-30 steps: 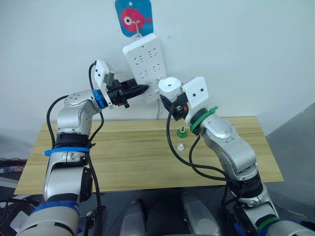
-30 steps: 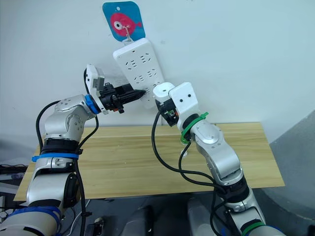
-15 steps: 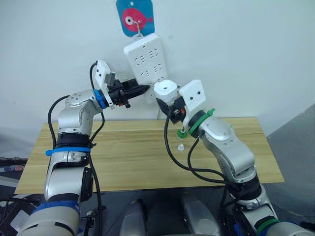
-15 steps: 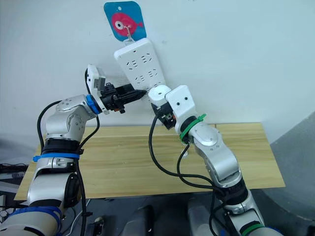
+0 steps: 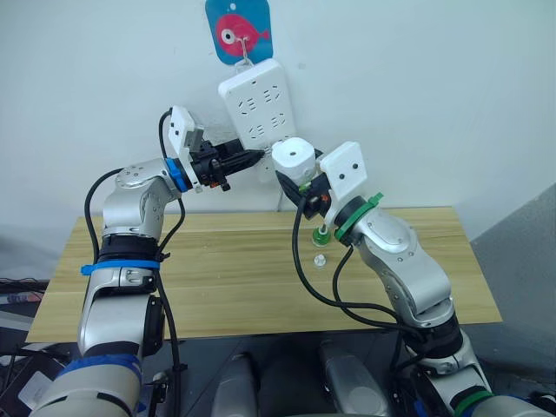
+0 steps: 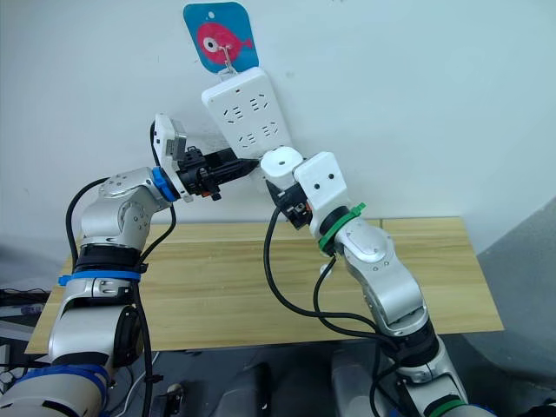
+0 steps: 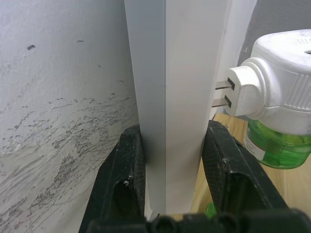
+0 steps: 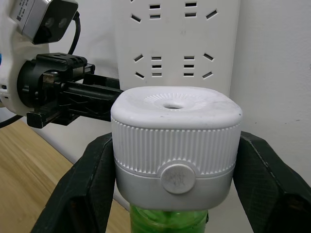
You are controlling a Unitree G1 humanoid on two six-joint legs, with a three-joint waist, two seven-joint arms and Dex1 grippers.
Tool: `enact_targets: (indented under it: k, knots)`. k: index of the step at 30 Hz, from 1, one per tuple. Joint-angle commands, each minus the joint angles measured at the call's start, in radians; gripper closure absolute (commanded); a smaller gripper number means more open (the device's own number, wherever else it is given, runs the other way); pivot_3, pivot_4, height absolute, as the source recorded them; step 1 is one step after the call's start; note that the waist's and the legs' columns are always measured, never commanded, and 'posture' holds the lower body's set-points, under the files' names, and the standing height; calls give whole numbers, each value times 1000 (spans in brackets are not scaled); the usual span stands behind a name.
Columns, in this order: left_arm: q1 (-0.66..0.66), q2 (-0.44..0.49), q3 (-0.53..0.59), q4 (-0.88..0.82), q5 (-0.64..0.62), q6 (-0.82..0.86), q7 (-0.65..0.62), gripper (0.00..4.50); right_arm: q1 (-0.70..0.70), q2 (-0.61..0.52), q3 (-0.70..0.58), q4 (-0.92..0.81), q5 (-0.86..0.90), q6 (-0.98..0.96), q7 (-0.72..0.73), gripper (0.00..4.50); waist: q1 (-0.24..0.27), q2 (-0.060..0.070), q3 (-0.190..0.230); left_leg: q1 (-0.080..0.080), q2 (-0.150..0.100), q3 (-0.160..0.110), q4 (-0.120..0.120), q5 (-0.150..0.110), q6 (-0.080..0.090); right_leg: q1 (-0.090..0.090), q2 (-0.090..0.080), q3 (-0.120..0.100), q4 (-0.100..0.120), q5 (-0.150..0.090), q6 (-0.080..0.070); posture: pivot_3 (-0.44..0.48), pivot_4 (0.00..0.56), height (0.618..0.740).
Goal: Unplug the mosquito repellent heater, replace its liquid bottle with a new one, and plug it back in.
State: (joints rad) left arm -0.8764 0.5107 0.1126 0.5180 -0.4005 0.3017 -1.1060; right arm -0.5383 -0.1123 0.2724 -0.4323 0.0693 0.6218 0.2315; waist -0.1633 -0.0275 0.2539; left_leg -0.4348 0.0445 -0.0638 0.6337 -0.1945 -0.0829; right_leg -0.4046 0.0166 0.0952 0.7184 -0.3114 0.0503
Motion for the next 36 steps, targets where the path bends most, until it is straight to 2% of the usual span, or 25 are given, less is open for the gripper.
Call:
enact_targets:
  k: [1, 36]
  knots:
    - [-15, 11, 17, -13, 0, 10, 31, 3152, -9, 6, -13, -16, -18, -29, -14, 1482, 0, 0, 0, 0, 0, 0, 0, 0, 0, 0, 0, 0, 0, 0, 0, -183, 203, 725]
    - [-15, 14, 20, -25, -2, 22, 32, 3152, 11, 16, -12, 18, -44, -51, -9, 1482, 0, 0, 0, 0, 0, 0, 0, 0, 0, 0, 0, 0, 0, 0, 0, -181, 203, 725]
